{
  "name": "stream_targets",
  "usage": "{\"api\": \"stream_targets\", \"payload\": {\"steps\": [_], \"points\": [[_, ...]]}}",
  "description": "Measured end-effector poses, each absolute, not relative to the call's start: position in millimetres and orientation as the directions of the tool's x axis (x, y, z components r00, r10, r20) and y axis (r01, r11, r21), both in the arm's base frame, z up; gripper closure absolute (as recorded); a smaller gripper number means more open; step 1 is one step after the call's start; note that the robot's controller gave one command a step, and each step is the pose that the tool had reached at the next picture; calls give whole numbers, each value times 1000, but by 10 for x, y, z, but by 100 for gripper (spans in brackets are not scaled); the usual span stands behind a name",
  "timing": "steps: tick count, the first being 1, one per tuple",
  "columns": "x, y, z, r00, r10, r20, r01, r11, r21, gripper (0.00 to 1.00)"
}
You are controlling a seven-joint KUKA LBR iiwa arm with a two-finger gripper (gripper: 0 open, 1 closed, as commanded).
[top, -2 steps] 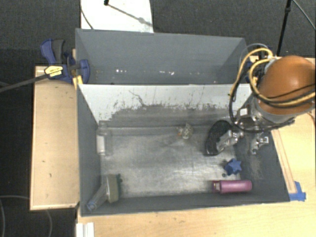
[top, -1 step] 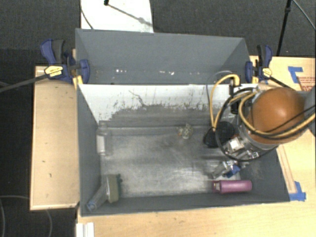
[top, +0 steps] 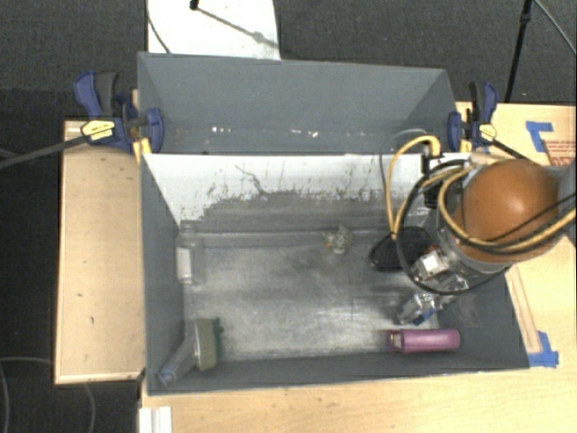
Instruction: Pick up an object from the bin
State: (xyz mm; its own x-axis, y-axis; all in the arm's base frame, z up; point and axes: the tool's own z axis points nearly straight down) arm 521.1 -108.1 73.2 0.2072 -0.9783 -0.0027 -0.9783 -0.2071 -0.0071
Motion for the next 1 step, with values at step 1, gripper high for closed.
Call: {"api": "stream_targets", "payload": {"steps": [1], "points": [[4882, -874, 3030, 214, -977, 2, -977, -214, -8, 100]]}}
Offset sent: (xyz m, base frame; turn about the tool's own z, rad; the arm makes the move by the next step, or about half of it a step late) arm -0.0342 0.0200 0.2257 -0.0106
